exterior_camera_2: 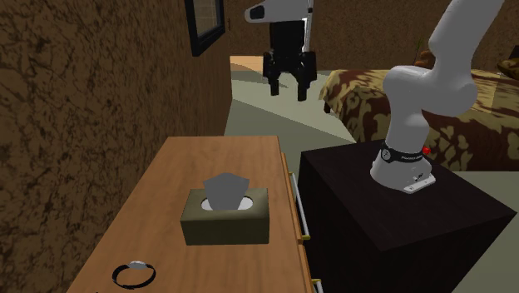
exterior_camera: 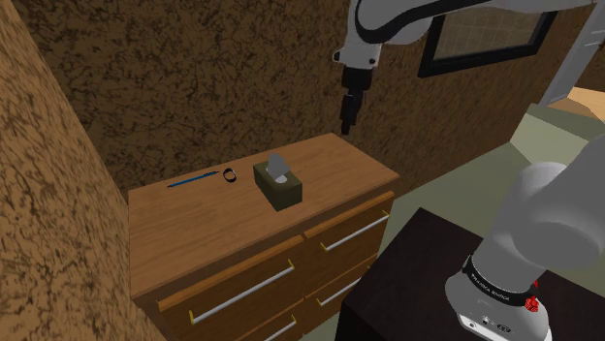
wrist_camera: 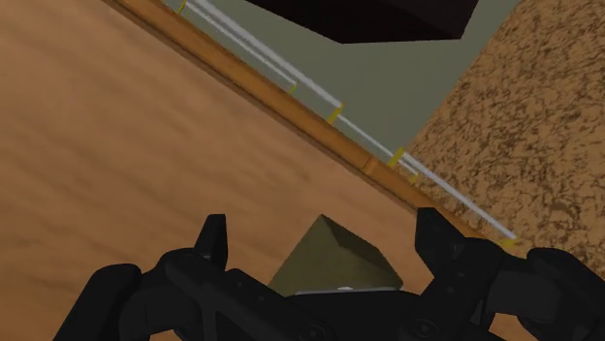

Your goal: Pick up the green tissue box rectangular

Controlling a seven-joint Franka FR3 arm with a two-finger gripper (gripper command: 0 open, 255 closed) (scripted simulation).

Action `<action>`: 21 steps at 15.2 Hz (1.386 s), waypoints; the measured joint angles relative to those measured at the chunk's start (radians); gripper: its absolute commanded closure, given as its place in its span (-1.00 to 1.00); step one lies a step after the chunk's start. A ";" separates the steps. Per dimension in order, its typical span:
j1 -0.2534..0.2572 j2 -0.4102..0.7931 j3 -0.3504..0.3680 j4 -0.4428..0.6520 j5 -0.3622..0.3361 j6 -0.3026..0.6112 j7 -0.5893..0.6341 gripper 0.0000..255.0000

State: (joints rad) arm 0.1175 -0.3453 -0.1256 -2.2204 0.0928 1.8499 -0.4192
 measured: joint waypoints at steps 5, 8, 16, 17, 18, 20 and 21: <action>0.043 0.184 -0.027 0.085 0.109 0.070 -0.154 -1.00; 0.060 0.298 -0.030 0.160 0.180 0.085 -0.245 -1.00; 0.074 0.579 0.009 0.392 0.343 0.067 -0.444 -1.00; 0.074 0.592 0.011 0.398 0.350 0.071 -0.454 -1.00; 0.073 0.602 0.013 0.400 0.354 0.077 -0.461 -1.00; 0.073 0.613 0.014 0.392 0.360 0.093 -0.471 -1.00; 0.072 0.618 0.015 0.387 0.363 0.102 -0.477 -1.00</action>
State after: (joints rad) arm 0.1899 0.2724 -0.1106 -1.8338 0.4555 1.9522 -0.8964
